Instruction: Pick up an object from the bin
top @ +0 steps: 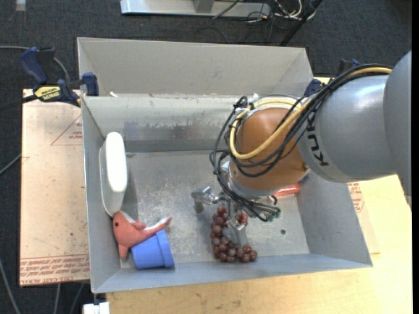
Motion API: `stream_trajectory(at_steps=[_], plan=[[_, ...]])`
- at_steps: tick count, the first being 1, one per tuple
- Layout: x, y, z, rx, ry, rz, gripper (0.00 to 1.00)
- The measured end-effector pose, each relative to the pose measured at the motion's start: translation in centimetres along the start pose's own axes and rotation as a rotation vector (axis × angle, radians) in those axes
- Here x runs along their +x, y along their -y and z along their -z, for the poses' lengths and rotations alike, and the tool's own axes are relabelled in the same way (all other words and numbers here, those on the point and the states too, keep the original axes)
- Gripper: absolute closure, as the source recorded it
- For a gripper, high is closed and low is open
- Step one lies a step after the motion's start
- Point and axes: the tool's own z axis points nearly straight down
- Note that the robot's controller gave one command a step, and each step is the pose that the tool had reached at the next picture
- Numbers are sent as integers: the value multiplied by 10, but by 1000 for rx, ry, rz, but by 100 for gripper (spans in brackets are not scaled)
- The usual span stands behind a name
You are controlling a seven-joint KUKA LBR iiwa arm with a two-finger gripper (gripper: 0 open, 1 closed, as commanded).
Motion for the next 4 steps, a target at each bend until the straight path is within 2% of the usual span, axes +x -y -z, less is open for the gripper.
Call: stream_trajectory(at_steps=[1,4], plan=[[38,32,-16,-2,16,250,100],[37,31,-6,-3,17,251,100]])
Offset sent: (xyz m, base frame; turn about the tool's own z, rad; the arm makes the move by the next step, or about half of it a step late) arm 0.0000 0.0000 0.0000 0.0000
